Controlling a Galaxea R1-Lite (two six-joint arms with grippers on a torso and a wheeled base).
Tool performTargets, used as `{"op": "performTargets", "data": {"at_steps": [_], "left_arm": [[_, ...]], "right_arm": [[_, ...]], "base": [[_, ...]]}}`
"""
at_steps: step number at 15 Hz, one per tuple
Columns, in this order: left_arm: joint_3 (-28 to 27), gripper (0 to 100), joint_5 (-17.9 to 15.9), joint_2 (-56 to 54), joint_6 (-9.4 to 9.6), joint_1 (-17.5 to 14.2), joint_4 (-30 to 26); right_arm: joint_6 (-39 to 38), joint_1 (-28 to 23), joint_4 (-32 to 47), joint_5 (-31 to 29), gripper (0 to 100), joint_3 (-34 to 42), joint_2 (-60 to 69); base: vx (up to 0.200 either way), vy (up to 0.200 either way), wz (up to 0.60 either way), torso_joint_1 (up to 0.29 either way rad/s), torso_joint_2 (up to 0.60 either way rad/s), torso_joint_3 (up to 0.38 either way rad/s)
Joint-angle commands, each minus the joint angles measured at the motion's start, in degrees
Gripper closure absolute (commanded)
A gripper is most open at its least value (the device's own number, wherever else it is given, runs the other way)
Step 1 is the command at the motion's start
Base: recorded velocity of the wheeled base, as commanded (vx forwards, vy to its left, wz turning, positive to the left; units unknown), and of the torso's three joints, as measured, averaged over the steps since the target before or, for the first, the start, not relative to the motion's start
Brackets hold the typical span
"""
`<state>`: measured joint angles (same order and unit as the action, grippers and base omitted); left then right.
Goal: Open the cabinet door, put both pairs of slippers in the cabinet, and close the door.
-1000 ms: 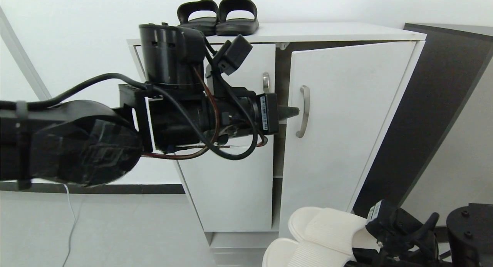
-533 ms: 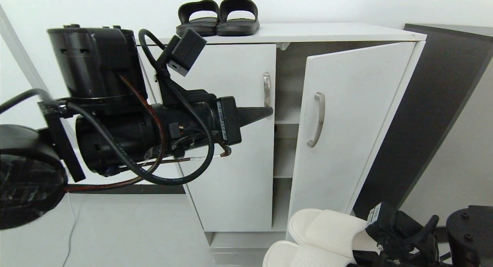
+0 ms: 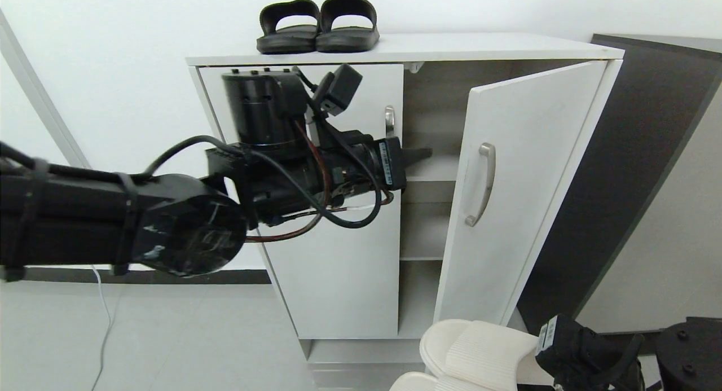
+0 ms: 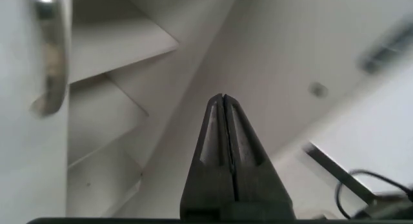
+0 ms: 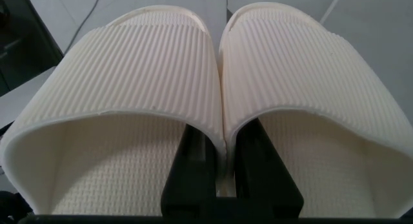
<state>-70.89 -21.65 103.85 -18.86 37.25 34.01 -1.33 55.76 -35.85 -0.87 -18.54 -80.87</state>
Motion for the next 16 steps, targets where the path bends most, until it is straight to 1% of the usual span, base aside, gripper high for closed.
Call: {"op": "performTargets", "data": {"at_steps": [1, 3, 6, 7, 9, 11, 12, 13, 14, 15, 16], "left_arm": [[-5.5, 100, 0.2, 7.6, -0.13, 1.1, 0.0], [-8.6, 100, 0.2, 9.6, -0.21, 1.2, -0.1], [-8.8, 100, 0.2, 10.0, -0.21, 1.5, -0.1], [-8.7, 100, 0.4, 9.9, -0.21, 1.7, 0.0], [-8.7, 100, 3.1, 9.9, -0.21, 3.2, 0.4], [-7.9, 100, 3.6, 9.2, -0.13, 6.5, 0.4], [-7.2, 100, 3.9, 8.5, -0.04, 7.7, 1.0], [-5.7, 100, 5.5, 7.4, -0.13, 10.2, 2.9], [-5.0, 100, 6.7, 7.3, -0.04, 11.4, 4.0], [-4.8, 100, 7.7, 7.3, -0.04, 12.0, 4.7], [-4.8, 100, 7.9, 7.3, -0.04, 12.0, 4.9]], "right_arm": [[0.1, 0.1, 0.0, 0.0, 100, 0.2, -0.1], [0.2, 0.4, 0.1, -0.1, 100, 0.5, -0.3], [1.2, 0.6, 0.0, -0.1, 100, 0.7, -0.2], [1.2, 0.6, 0.0, -0.1, 100, 0.9, -0.2], [1.3, 0.8, 0.0, -0.1, 100, 1.0, -0.2], [1.3, 1.1, 0.0, -0.2, 100, 1.1, -0.2], [1.3, 1.1, 0.0, -0.2, 100, 1.1, -0.2], [1.3, 1.2, 0.0, -0.4, 100, 1.1, 0.0], [1.3, 1.2, 0.0, -0.4, 100, 1.1, 0.2], [1.3, 1.4, 0.0, -0.4, 100, 1.1, 0.2], [1.3, 1.4, 0.0, -0.4, 100, 1.1, 0.2]], "base": [[0.0, 0.0, 0.0, 0.0, 0.0, 0.0], [0.0, 0.0, 0.0, 0.0, 0.0, 0.0], [0.0, 0.0, 0.0, 0.0, 0.0, 0.0], [-0.2, 0.0, 0.0, -0.002, 0.01, 0.012], [-0.2, 0.0, 0.0, 0.002, 0.0, 0.0], [-0.2, 0.0, 0.0, -0.002, 0.0, 0.002], [-0.2, 0.0, 0.0, 0.002, 0.0, 0.002], [-0.2, 0.0, 0.0, 0.002, 0.01, 0.002], [-0.2, 0.0, 0.0, 0.007, 0.0, -0.002], [0.0, 0.0, 0.0, 0.0, 0.0, 0.0], [0.0, 0.0, 0.0, 0.0, 0.0, 0.0]]}}
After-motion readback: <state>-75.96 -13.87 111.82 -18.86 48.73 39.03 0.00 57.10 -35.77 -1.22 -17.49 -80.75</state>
